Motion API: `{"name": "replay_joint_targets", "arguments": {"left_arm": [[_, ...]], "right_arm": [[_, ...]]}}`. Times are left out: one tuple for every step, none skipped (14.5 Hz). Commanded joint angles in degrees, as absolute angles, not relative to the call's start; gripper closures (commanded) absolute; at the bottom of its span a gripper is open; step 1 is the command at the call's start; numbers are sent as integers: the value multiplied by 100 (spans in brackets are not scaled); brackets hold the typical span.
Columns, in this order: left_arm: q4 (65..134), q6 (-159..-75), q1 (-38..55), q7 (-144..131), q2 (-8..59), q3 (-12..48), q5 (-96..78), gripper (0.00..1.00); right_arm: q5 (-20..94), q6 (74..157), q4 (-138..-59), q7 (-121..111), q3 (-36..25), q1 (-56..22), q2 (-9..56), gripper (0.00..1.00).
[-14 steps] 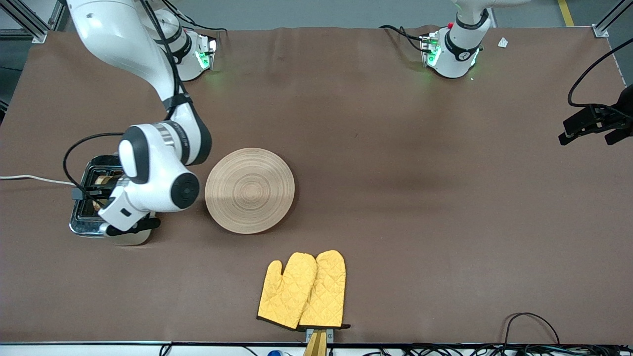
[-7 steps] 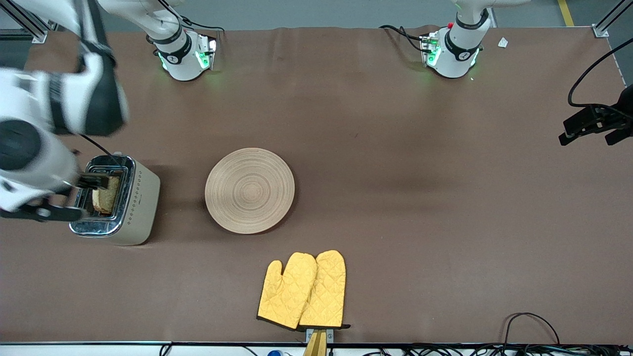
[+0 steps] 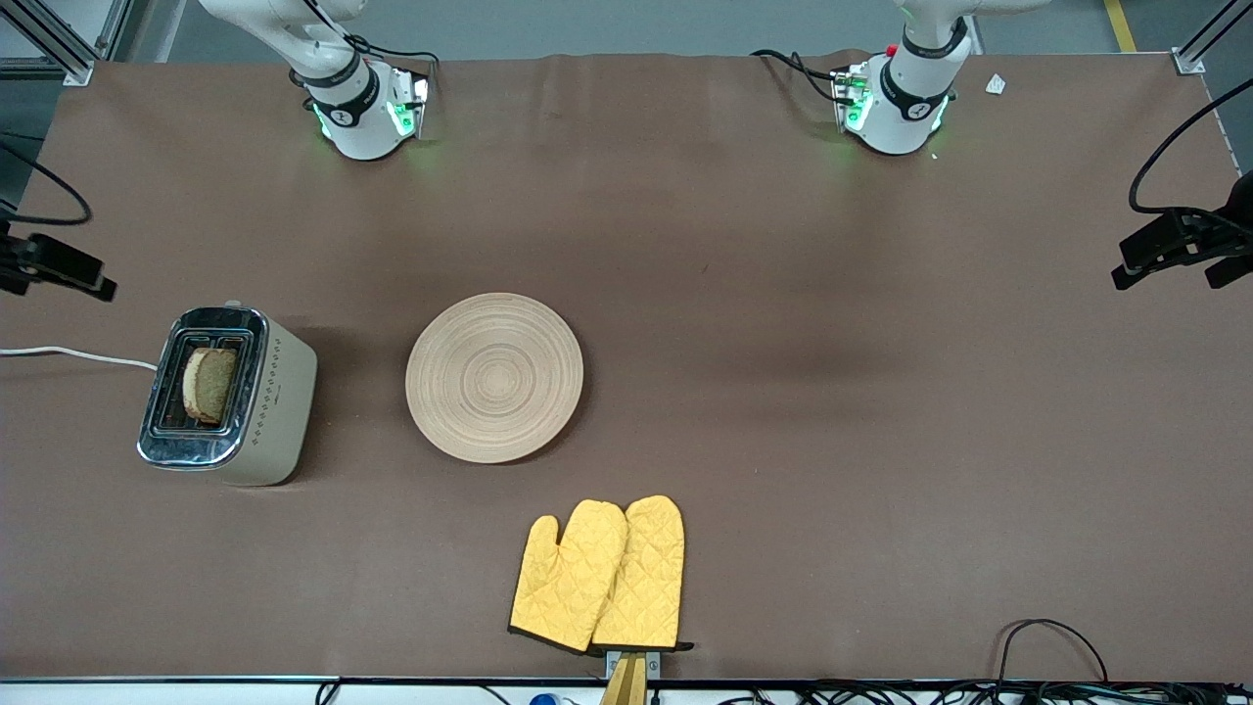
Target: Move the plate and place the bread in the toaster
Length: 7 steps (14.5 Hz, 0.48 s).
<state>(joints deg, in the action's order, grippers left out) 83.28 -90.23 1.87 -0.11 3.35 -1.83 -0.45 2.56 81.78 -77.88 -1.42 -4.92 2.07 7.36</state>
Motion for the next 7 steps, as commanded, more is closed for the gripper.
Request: {"name": "replay_joint_targets", "arguments": {"left_arm": [[8244, -9044, 193, 26, 378, -185, 88, 0], [8244, -9044, 193, -17, 378, -185, 70, 0], [8244, -9044, 193, -44, 378, -176, 27, 0], [8244, -9044, 193, -61, 378, -176, 0, 0], [8244, -9035, 202, -62, 369, -176, 0, 0], [8244, -9018, 211, -53, 360, -176, 9, 0], [8244, -9018, 211, 8, 360, -176, 61, 0]], "right_arm": [[395, 8226, -8164, -211, -404, 368, 580, 0], [396, 8253, -8191, -211, -396, 404, 580, 0], [396, 8323, -8218, -211, -396, 404, 589, 0], [396, 8402, -8287, -202, -396, 396, 580, 0], [396, 8463, -8314, -202, -396, 396, 571, 0], [369, 8490, -8306, -202, -396, 378, 563, 0], [317, 8508, -8306, -202, -396, 378, 554, 0]]}}
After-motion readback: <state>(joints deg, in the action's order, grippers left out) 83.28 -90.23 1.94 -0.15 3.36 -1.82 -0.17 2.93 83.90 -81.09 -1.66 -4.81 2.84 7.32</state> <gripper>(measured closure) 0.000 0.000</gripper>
